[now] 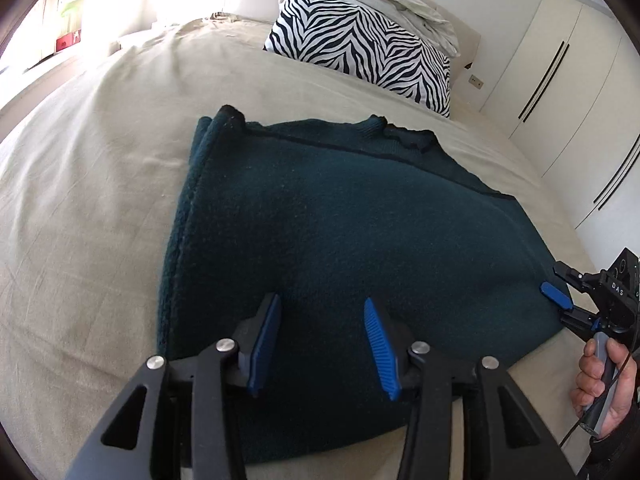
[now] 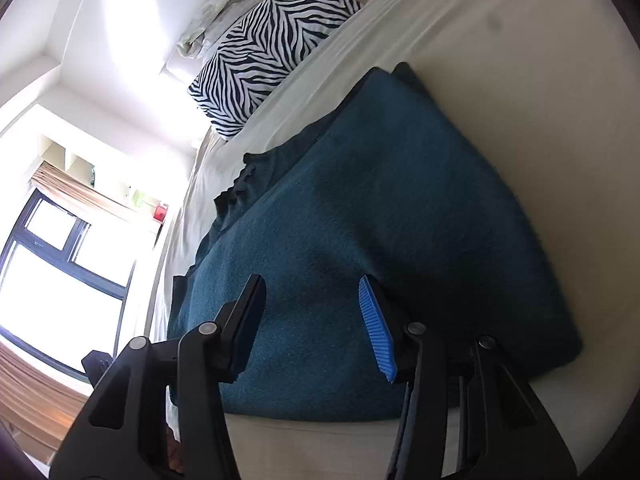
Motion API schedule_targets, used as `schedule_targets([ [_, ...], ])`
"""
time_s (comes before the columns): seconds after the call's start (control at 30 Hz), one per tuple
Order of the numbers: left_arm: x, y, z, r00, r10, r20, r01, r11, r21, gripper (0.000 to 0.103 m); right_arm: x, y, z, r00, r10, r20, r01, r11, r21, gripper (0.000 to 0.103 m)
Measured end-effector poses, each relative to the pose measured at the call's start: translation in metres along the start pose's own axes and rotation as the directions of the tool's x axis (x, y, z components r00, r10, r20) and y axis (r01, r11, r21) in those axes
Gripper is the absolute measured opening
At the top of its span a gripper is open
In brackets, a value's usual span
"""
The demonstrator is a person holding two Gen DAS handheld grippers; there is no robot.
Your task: Fold small clothes
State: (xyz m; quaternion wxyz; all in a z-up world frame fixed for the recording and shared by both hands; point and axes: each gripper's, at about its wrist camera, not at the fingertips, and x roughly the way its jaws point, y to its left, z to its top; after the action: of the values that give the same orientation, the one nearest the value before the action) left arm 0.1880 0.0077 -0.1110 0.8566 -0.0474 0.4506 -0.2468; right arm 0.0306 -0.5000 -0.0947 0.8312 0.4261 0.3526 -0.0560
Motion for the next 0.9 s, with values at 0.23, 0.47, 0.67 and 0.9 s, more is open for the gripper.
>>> schedule_targets([
  [0.23, -0.032, 0.028, -0.011, 1.000, 0.004, 0.010, -0.003, 0.996, -0.092, 0.039, -0.059, -0.014, 0.004, 0.988, -0.085, 0.127, 0.086, 0.996, -0.005, 0.050],
  [0.47, -0.038, -0.025, -0.008, 0.989, -0.141, 0.038, 0.143, 0.988, -0.051, 0.058, -0.021, 0.097, -0.027, 0.994, 0.107, -0.003, -0.104, 0.964, -0.244, 0.062],
  [0.67, -0.011, -0.009, -0.014, 0.992, -0.126, -0.022, 0.123, 0.986, -0.116, 0.058, 0.065, 0.114, -0.047, 0.952, 0.163, -0.259, -0.203, 0.970, -0.137, 0.062],
  [0.9, -0.020, 0.036, -0.022, 0.980, -0.197, 0.001, 0.194, 0.963, -0.189, 0.046, 0.042, 0.035, -0.028, 0.962, 0.217, -0.166, -0.211, 0.976, 0.053, 0.050],
])
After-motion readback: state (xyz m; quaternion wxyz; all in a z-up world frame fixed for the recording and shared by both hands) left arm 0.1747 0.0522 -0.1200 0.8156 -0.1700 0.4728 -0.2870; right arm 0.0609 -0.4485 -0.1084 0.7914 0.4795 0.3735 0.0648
